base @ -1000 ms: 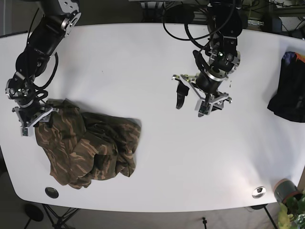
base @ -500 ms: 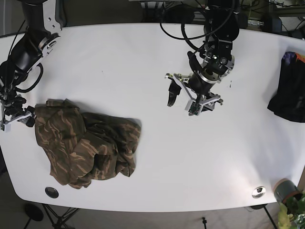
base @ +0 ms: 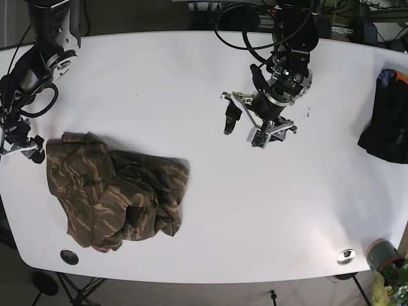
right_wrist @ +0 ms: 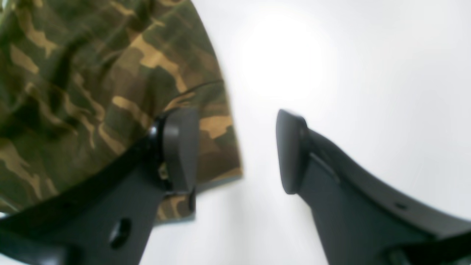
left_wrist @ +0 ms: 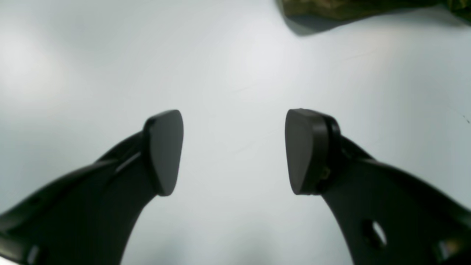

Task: Fold the T-shirt properly
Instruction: 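Move both grippers toward the crumpled camouflage shirt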

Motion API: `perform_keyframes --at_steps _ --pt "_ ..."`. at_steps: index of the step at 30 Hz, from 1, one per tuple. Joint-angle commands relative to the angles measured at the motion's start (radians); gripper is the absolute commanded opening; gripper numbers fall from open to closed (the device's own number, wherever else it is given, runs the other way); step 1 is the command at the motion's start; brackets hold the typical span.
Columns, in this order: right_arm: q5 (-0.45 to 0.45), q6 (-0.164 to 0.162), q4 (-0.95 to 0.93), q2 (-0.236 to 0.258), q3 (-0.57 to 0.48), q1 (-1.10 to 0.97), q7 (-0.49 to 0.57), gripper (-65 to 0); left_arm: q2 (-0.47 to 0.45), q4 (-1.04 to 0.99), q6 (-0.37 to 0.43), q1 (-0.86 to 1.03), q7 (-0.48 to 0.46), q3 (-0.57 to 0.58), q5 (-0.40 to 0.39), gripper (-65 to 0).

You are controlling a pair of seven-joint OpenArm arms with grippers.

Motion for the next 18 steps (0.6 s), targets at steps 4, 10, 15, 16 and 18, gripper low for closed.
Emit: perform_keyframes --at_steps 4,10,15,16,18 --pt "0.021 0.009 -0.052 0.029 0.020 0.022 0.030 -32.3 -0.013 0.019 0.000 0.003 -0.025 0.001 -0.012 -25.8" --pt "0.021 0.009 -0.069 0.012 0.020 0.017 0.030 -32.3 -0.023 0.019 0.000 0.007 -0.025 0.001 -0.012 -25.8" --pt "0.020 0.009 -0.064 -0.024 0.019 0.002 0.029 -32.5 -0.023 0.019 0.000 0.008 -0.025 0.001 -0.012 -25.8" --pt "0.020 0.009 -0.064 -0.028 0.019 -0.001 0.029 -32.5 -0.023 0.019 0.000 0.008 -0.025 0.001 -0.012 -25.8" --pt "0.020 0.009 -0.063 -0.048 0.017 -0.004 0.029 -32.7 -0.023 0.019 0.000 0.008 -0.025 0.001 -0.012 -25.8"
